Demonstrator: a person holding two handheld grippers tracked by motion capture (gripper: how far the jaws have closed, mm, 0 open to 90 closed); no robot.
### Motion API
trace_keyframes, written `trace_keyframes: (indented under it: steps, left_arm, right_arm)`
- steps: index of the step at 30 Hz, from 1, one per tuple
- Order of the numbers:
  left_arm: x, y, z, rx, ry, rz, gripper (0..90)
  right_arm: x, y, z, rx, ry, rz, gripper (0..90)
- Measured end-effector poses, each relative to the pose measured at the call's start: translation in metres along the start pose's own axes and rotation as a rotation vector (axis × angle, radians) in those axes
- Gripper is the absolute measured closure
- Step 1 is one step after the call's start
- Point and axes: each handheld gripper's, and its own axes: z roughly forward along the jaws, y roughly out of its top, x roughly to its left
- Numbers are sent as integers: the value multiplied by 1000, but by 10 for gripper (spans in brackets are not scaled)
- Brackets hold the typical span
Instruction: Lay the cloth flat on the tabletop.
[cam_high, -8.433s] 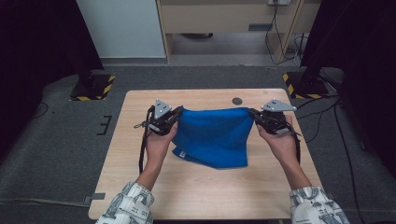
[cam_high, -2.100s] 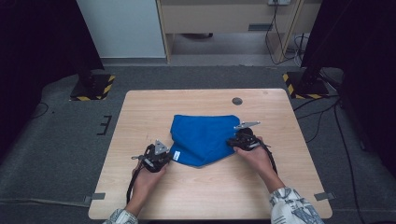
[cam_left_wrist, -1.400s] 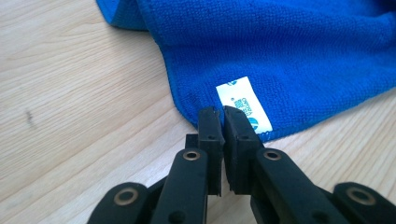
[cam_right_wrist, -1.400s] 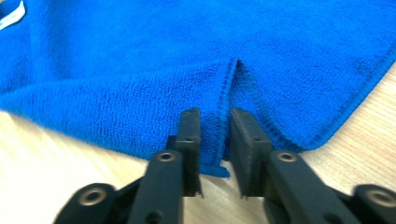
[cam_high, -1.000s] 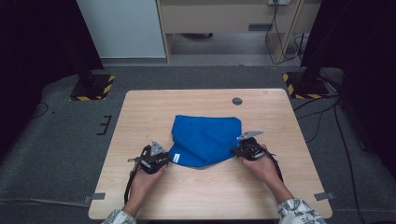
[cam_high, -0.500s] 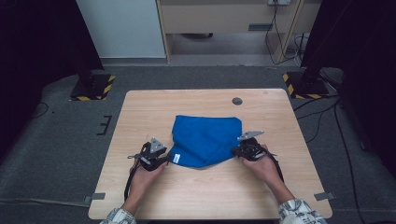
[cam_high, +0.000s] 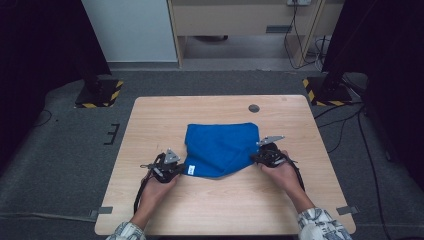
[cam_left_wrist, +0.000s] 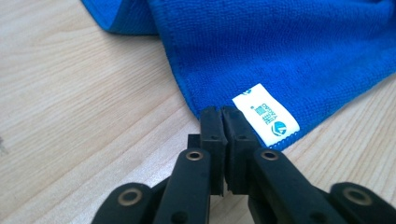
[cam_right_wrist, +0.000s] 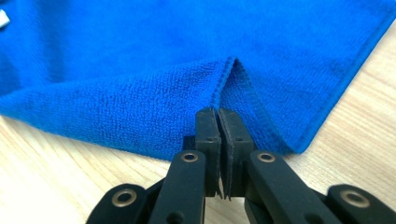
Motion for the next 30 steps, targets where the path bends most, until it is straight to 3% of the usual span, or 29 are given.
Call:
trace_keyframes:
  steps: [5,12,20,23,27,30]
  left_arm:
    - [-1,2,-4,-12,10,5,887]
    - [-8,4,-9,-7,4,8,887]
    - [-22,8,-12,12,-27,43,889]
    - [-22,5,-20,5,-37,33,890]
    - [-19,-2,-32,7,-37,9,890]
    - [-22,-8,-34,41,-51,13,890]
  right_arm:
    - [2,-2,-11,-7,7,-27,868]
    - [5,-13,-35,-36,27,-15,869]
    - [10,-52,-62,-32,48,28,874]
    - [17,-60,-70,-20,58,21,875]
    - [26,-58,-71,-23,71,14,875]
    - [30,-58,-68,4,74,-4,875]
